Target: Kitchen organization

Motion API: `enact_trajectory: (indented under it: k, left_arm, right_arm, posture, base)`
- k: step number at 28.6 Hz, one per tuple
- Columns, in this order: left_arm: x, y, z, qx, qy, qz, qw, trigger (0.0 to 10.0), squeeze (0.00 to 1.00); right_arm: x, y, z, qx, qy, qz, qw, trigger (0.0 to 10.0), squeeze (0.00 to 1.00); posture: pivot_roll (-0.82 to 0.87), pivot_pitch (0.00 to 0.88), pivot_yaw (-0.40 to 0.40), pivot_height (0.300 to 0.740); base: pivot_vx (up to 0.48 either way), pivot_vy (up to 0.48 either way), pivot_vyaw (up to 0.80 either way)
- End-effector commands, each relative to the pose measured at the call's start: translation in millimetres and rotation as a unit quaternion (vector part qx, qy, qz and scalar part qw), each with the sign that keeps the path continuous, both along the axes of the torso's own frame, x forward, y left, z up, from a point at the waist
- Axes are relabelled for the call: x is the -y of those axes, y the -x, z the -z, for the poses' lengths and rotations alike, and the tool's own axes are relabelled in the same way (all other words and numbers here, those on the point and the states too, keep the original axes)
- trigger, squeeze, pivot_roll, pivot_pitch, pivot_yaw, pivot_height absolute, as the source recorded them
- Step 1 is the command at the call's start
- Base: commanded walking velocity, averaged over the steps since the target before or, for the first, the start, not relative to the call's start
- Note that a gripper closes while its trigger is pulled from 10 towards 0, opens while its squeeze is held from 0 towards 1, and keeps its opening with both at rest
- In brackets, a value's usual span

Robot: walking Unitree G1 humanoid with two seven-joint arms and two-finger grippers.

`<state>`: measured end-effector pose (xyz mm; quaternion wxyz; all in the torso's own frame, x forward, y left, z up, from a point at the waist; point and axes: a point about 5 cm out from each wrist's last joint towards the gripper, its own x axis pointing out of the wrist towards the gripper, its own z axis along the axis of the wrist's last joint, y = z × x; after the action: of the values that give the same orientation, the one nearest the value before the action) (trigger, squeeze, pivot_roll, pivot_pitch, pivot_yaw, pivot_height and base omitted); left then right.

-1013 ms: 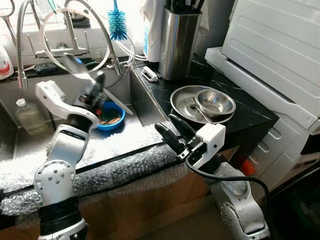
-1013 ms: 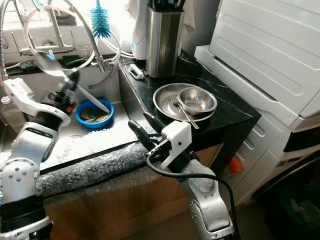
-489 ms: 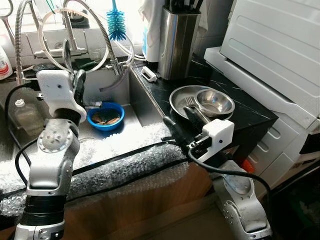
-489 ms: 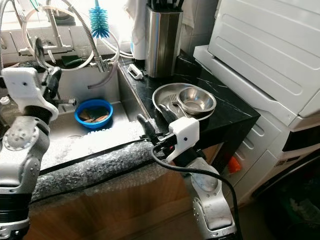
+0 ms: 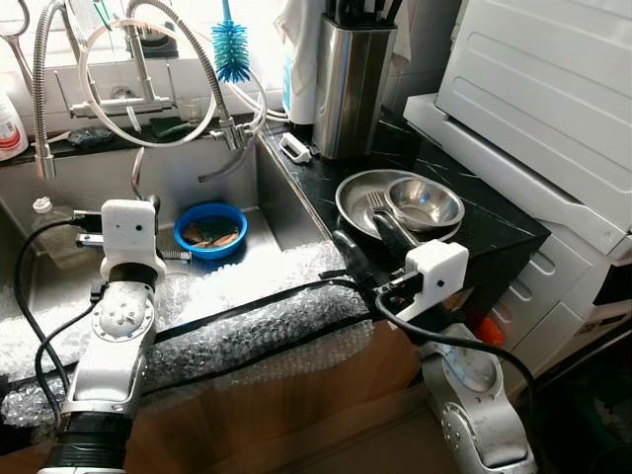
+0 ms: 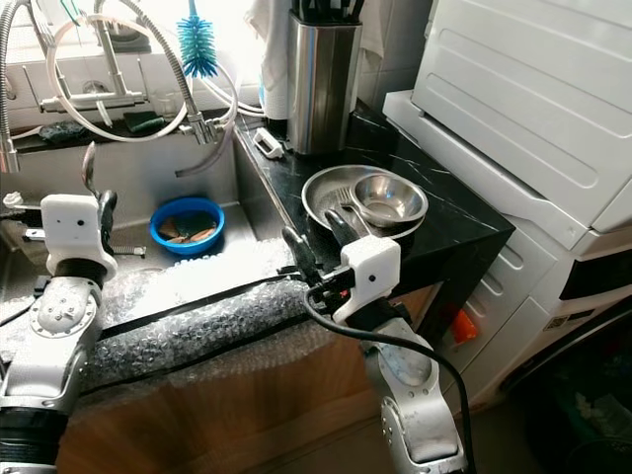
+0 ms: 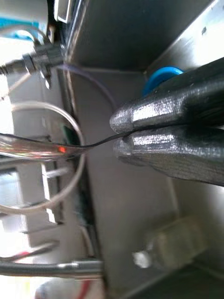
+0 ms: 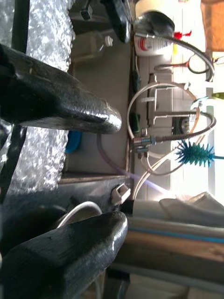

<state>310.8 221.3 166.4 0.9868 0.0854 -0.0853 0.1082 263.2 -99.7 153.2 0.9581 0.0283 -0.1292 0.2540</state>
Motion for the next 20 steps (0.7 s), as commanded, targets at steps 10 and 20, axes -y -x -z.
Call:
enact_trajectory:
  k: [10, 20]
  left_arm:
    - [-8.4, -10.6, -0.7, -0.062, -0.023, -0.008, 0.998, 10.0, 0.00]
    - [-2.4, -7.9, 8.4, -0.089, -0.029, 0.001, 0.996, 10.0, 1.00]
  right_arm:
    - [5.6, 0.8, -3.6, 0.002, 0.005, 0.017, 1.000, 10.0, 0.00]
    - [7.2, -1.8, -2.4, -0.006, 0.011, 0.026, 1.000, 10.0, 0.00]
  posture:
    - [-0.03, 0.000, -0.061, 0.740]
    - [-0.03, 0.000, -0.062, 0.740]
  base:
    - [0.000, 0.000, 0.00]
    - [0.000, 0.000, 0.00]
